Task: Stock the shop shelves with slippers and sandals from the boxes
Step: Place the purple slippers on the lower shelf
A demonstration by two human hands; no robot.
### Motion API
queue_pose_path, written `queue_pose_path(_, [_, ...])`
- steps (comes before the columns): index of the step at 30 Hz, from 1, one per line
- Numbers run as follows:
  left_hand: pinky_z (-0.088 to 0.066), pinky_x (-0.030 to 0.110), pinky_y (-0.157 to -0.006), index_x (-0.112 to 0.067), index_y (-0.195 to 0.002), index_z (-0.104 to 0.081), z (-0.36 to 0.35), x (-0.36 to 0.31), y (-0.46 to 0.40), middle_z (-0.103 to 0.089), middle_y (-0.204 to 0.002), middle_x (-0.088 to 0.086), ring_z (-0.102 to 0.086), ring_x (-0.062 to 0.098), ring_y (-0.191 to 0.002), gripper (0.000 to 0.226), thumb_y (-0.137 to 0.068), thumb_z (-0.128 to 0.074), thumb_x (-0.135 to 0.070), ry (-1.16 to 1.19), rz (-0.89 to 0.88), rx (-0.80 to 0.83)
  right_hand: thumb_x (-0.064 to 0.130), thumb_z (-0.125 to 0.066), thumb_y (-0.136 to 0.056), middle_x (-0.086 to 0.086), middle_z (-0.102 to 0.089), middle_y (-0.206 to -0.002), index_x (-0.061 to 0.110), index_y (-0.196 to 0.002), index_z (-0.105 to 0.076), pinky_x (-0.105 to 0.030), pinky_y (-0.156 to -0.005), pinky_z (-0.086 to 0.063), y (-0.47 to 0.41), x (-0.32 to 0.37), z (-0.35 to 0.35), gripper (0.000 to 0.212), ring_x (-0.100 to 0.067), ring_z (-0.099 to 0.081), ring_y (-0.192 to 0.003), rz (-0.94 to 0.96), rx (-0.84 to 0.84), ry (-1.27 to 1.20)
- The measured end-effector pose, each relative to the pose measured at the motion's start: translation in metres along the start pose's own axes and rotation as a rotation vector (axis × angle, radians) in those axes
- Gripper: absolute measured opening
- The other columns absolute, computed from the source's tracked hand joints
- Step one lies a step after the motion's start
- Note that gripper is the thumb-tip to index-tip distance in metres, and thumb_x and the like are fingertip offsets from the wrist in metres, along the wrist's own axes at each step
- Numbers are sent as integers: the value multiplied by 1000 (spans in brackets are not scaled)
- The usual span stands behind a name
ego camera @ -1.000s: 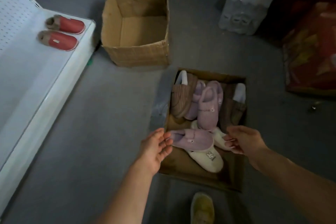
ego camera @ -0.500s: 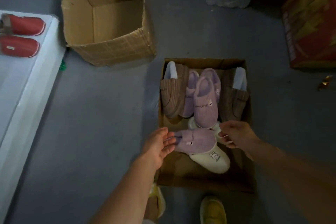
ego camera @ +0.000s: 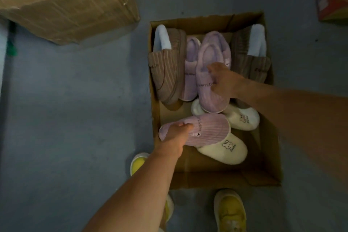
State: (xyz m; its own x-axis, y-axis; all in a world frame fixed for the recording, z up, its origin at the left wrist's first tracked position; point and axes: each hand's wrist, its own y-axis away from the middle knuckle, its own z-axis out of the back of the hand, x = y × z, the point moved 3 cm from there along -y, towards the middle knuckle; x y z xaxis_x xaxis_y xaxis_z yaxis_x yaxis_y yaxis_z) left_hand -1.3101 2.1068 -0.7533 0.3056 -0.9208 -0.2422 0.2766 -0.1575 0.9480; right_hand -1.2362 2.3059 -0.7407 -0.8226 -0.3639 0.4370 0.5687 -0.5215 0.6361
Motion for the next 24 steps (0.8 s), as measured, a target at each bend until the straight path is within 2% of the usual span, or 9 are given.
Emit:
queue_pose_path(3, [-39, 27, -88, -6, -136, -52, -5, -4, -3, -56, -135, 13, -52, 27, -122, 45, -99, -52, -32, -77, -19, -1, 15, -59, -89, -17, -24, -150, 7, -151, -18, -38, -108, -34, -10, -6, -11, 74, -33, -29, -137, 27, 37, 105])
queue_pose_path(7, [-37, 26, -84, -4, -135, -51, -6, 5, -4, -56, -135, 12, -52, 26, -121, 44, -101, -48, -32, -133, -53, -22, 34, -50, -90, -24, -41, -131, -2, -136, -40, -44, -91, -45, -7, -1, -13, 59, -37, -47, -118, 64, -36, 197])
queue_pose_path(9, [-39, 23, -79, -4, -127, -56, -5, 11, 2, -60, -125, 13, -56, 25, -113, 35, -102, -45, -26, -135, -85, -30, 30, -48, -92, -25, -49, -125, -3, -127, -49, -39, -88, -43, 5, 2, -7, 47, -38, -52, -111, 55, -50, 169])
queue_pose_path(13, [-35, 8, -55, -13, -92, -57, 7, 16, 30, -56, -80, -1, -55, 17, -81, 13, -100, -48, -18, -94, -235, -83, 13, -51, -93, -15, -57, -106, 1, -115, -56, -36, -84, -42, 46, -4, 18, 25, -36, -56, -103, 75, -123, 92])
queue_pose_path(15, [-38, 17, -64, -6, -101, -61, 19, 14, 48, -60, -82, 5, -58, 22, -82, 14, -98, -51, -16, -39, -286, -113, 15, -52, -93, -7, -53, -95, 6, -111, -56, -32, -77, -43, 70, -1, 34, 20, -30, -58, -94, 58, -127, 24])
queue_pose_path(17, [-37, 19, -64, -5, -98, -62, 33, 7, 68, -58, -76, 3, -56, 18, -74, 12, -97, -53, -13, -7, -333, -131, 18, -54, -94, -4, -55, -99, 11, -117, -55, -27, -75, -42, 94, 5, 50, 24, -22, -55, -91, 13, -110, -48])
queue_pose_path(20, [-38, 17, -63, -17, -86, -57, 49, -7, 107, -52, -72, -7, -49, 7, -70, 11, -96, -54, -14, -62, -370, -105, 22, -58, -93, -6, -59, -100, 11, -115, -56, -25, -71, -40, 129, 20, 71, 24, -21, -56, -90, 30, -84, -65])
queue_pose_path(22, [-36, 17, -60, -20, -75, -53, 59, -14, 137, -47, -68, -7, -45, 6, -66, 22, -96, -55, -13, -150, -436, -100, 23, -58, -93, -4, -60, -109, 14, -122, -55, -25, -74, -42, 155, 36, 86, 31, -20, -58, -95, 48, -44, -58])
queue_pose_path(24, [-36, 21, -63, -21, -75, -53, 68, -20, 171, -48, -68, -6, -45, 7, -67, 22, -96, -54, -12, -211, -498, -103, 22, -57, -94, -4, -61, -114, 14, -124, -55, -24, -78, -46, 182, 57, 100, 31, -18, -59, -99, 87, -9, -42])
